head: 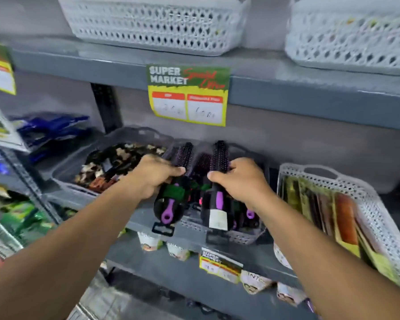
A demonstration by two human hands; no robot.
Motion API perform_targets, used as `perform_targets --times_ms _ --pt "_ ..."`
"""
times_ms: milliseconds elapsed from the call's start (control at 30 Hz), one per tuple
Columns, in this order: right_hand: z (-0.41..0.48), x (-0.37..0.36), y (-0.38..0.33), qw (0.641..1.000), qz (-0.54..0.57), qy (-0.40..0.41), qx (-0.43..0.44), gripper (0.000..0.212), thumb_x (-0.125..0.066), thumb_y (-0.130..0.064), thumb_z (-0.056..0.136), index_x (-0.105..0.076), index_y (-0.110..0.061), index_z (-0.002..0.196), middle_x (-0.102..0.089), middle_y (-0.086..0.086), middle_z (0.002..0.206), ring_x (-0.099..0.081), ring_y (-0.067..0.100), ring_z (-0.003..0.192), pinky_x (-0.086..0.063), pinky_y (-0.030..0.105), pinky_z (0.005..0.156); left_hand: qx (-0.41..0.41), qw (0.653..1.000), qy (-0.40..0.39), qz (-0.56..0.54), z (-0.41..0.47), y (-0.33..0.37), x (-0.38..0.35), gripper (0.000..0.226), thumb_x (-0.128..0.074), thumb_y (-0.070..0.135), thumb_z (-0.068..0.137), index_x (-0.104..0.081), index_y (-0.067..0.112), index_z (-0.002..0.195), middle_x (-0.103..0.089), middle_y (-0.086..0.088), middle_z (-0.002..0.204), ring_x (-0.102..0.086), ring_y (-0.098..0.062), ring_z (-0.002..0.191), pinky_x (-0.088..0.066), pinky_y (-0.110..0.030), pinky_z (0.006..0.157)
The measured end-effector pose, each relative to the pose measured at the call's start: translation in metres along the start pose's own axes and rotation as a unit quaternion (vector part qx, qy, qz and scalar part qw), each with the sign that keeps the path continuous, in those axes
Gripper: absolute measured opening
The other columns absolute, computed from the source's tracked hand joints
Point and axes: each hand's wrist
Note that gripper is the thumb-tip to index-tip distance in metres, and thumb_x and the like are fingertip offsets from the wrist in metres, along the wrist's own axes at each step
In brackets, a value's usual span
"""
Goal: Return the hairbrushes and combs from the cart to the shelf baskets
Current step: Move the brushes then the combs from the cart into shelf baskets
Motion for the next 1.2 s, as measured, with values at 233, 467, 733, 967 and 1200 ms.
perform_targets --times_ms 233,467,733,967,1200 --pt "0.069 -0.005 0.014 0.995 0.015 0.070 -0.069 0.028 -0.077 -0.037 0.063 -0.062 -0.014 0.058 -0.065 -0.002 0.055 -0.065 0.020 0.057 -0.045 0.020 0.046 -0.028 0.990 0.016 0.138 0.080 0.018 -0.039 0.030 -0.077 0.009 0.072 -0.065 -0.004 0.096 -0.063 -0.022 0.101 -0.063 -0.030 0.088 -0.052 -0.040 0.084" --pt "0.084 -0.057 0.043 0.991 -0.050 0.022 -0.120 0.029 -0.076 -0.035 0.069 -0.060 -0.012 0.064 -0.065 0.005 0.069 -0.062 0.023 0.060 -0.044 0.022 0.054 0.013 0.973 0.022 0.228 0.103 -0.019 -0.061 0.049 -0.076 0.013 0.072 -0.061 -0.004 0.116 -0.066 -0.019 0.114 -0.064 -0.032 0.105 -0.051 -0.044 0.094" --pt "0.087 -0.076 0.056 0.982 -0.132 0.011 -0.137 0.041 -0.076 -0.037 0.069 -0.042 -0.016 0.057 -0.055 0.005 0.070 -0.053 0.028 0.061 -0.039 0.026 0.052 0.036 0.948 0.040 0.315 0.110 -0.029 -0.072 0.033 -0.074 0.016 0.073 -0.065 0.000 0.100 -0.070 -0.020 0.104 -0.068 -0.031 0.094 -0.050 -0.029 0.067" --pt "0.090 -0.084 0.058 0.981 -0.155 0.047 -0.111 0.043 -0.068 -0.021 0.083 -0.040 -0.008 0.113 -0.068 0.016 0.102 -0.066 0.038 0.089 -0.040 0.034 0.058 0.024 0.921 0.069 0.382 0.108 -0.029 -0.079 0.037 -0.065 0.014 0.078 -0.059 -0.003 0.110 -0.066 -0.023 0.113 -0.064 -0.036 0.104 -0.050 -0.032 0.075" --pt "0.082 -0.082 0.060 0.975 -0.208 0.018 -0.079 0.049 -0.072 -0.033 0.081 -0.048 -0.005 0.114 -0.067 0.013 0.092 -0.066 0.035 0.081 -0.040 0.033 0.054 -0.006 0.885 0.052 0.462 0.098 -0.030 -0.081 0.031 -0.056 0.008 0.083 -0.060 -0.001 0.112 -0.063 -0.023 0.117 -0.062 -0.039 0.105 -0.053 -0.044 0.086"
Point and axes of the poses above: each hand's wrist, its own z-axis towards the middle knuckle, its own x-axis out of the back of the hand, y = z × x
